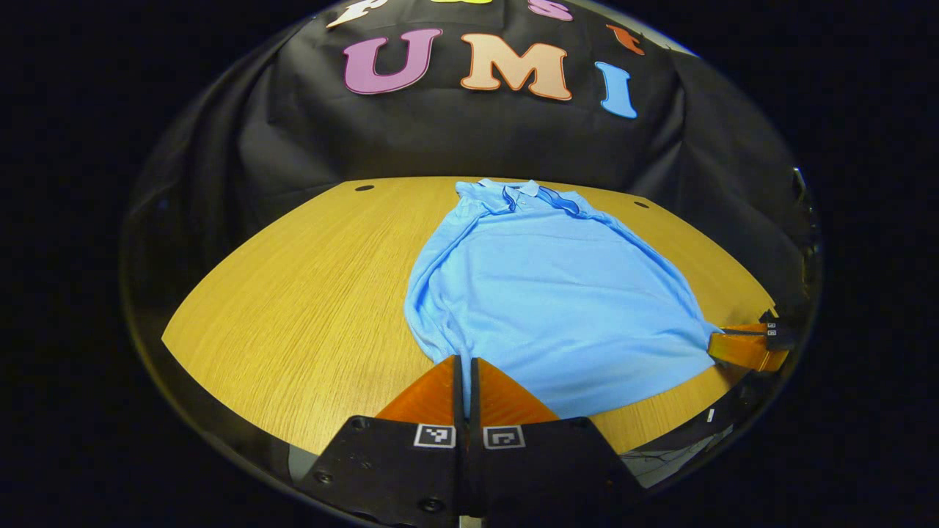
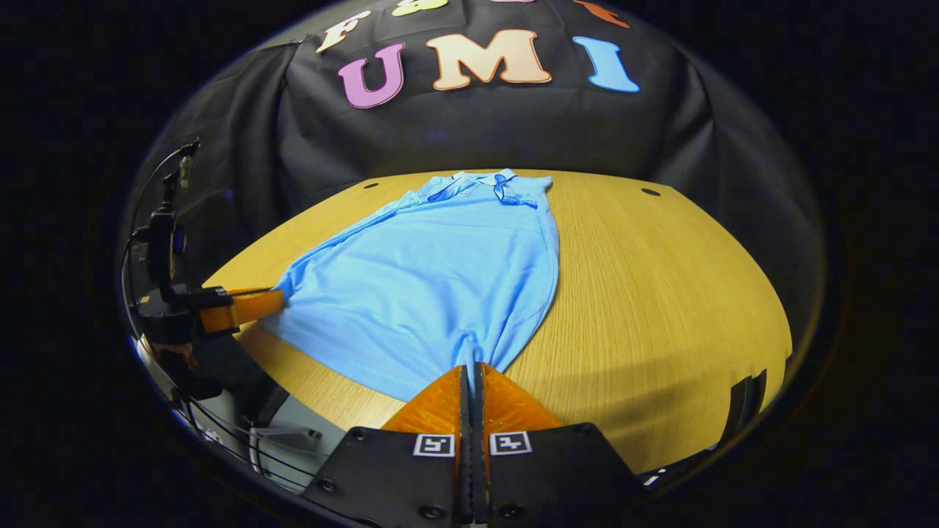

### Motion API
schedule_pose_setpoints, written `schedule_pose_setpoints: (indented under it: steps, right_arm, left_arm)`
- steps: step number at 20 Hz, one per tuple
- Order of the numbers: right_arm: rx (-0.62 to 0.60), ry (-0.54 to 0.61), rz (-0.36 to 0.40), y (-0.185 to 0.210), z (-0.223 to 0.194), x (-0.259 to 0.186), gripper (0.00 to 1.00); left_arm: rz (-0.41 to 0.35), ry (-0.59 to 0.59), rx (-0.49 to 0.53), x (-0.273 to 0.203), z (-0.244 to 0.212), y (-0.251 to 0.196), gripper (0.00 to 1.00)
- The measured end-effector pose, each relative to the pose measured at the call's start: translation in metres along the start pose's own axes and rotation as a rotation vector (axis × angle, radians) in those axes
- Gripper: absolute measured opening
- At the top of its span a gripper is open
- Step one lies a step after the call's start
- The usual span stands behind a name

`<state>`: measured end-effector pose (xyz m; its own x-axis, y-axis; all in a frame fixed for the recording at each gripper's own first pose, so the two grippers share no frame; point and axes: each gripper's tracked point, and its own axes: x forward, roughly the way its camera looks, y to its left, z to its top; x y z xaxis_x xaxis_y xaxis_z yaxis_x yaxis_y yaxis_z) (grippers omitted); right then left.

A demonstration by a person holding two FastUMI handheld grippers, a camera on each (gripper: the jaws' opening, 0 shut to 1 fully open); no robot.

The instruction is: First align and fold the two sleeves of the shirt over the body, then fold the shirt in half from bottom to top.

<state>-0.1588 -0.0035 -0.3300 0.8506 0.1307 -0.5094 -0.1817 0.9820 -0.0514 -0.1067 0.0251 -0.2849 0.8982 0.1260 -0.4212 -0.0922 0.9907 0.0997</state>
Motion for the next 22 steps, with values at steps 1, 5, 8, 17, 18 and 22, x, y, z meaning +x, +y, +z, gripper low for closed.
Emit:
schedule_pose_setpoints:
  steps: [1, 5, 8, 17, 18, 22]
  right_arm:
    - [-0.002, 0.001, -0.006, -0.001, 0.001, -0.001, 0.03]
    - [-0.004, -0.019, -0.031, -0.001, 0.011, -0.008, 0.03]
    - [0.016, -0.062, -0.049, -0.002, 0.039, -0.015, 0.03]
    - [0.034, -0.180, -0.116, -0.013, 0.164, 0.005, 0.03]
    - [0.041, -0.194, -0.119, -0.012, 0.180, 0.010, 0.00]
    - [0.027, -0.241, -0.166, -0.016, 0.238, 0.038, 0.03]
  left_arm:
    - [0.011, 0.002, -0.006, 0.000, 0.001, 0.002, 0.00]
    - [0.017, 0.006, -0.011, -0.005, 0.011, 0.005, 0.00]
    - [-0.019, -0.031, -0.050, -0.012, 0.039, -0.001, 0.00]
    - [-0.130, -0.184, -0.160, 0.018, 0.182, 0.004, 0.00]
    - [-0.140, -0.195, -0.167, 0.028, 0.200, 0.007, 0.00]
    - [-0.200, -0.240, -0.172, 0.062, 0.258, 0.011, 0.00]
